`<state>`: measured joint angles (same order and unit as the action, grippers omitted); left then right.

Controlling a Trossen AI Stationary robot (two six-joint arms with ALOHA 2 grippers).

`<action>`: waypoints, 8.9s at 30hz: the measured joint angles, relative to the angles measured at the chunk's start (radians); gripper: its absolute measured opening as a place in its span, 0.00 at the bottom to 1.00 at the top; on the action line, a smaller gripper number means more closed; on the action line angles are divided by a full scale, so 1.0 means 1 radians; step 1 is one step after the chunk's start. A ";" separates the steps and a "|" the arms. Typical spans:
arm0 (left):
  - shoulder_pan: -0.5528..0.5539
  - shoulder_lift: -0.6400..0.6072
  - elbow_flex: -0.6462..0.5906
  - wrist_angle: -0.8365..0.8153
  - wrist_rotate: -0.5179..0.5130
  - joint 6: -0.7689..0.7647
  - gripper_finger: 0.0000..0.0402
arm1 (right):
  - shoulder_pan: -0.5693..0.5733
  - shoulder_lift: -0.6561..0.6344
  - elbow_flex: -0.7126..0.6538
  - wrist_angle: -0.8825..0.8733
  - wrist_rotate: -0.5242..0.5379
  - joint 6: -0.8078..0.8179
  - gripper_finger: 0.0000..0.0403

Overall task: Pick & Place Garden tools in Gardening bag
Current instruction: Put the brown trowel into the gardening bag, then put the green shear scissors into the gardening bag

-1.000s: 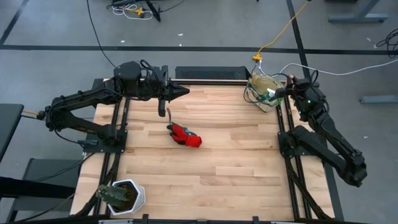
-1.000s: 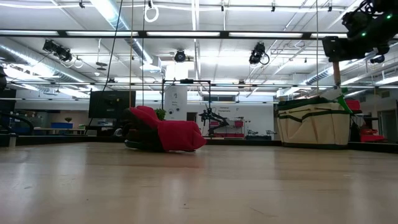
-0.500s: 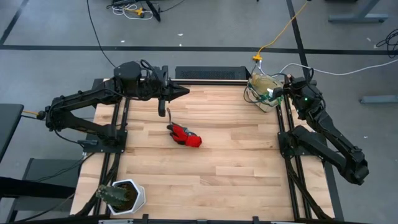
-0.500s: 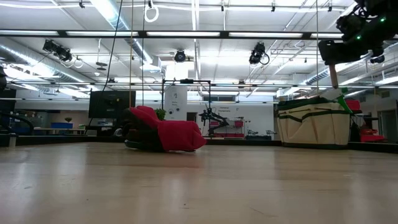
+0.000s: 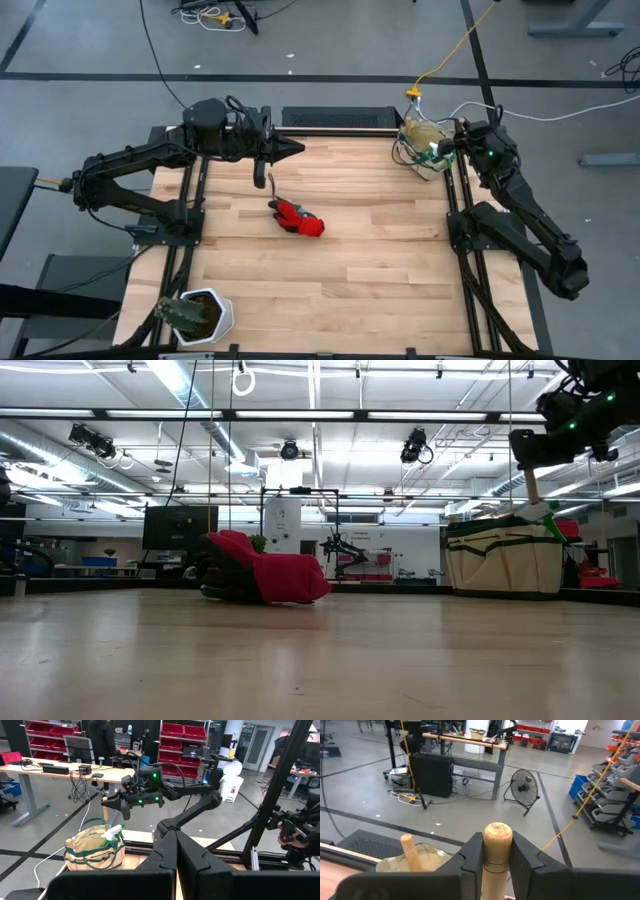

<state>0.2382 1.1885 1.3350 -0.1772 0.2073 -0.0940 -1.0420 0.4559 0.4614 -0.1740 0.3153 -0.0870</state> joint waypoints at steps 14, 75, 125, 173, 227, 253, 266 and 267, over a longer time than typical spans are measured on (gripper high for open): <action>0.000 0.000 0.000 0.000 0.000 0.000 0.00 | -0.078 0.023 0.000 0.011 -0.116 0.000 0.16; 0.000 0.000 0.000 -0.001 -0.004 -0.026 0.01 | -0.082 0.003 0.000 0.055 -0.177 0.025 0.44; 0.000 0.000 0.000 -0.002 -0.030 -0.023 0.01 | -0.059 -0.026 0.312 -0.173 -0.466 0.029 0.44; 0.000 0.000 0.000 -0.006 -0.030 -0.023 0.01 | 0.317 0.012 0.312 -0.158 -0.882 0.188 0.00; 0.000 0.000 0.000 -0.016 0.000 -0.024 0.01 | 0.837 0.105 0.311 0.149 -0.627 0.277 0.00; 0.000 0.003 0.000 -0.213 0.000 0.016 0.00 | 0.951 0.165 0.311 0.066 -0.383 0.236 0.00; 0.000 0.063 0.000 -0.408 0.007 0.067 0.02 | 0.951 0.189 0.311 0.065 -0.383 0.236 0.00; 0.000 0.075 0.000 -0.414 0.016 0.081 0.03 | 0.951 0.189 0.311 0.065 -0.383 0.236 0.00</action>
<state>0.2382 1.2634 1.3354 -0.5911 0.2237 -0.0128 -0.0914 0.6445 0.7723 -0.1093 -0.0677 0.1486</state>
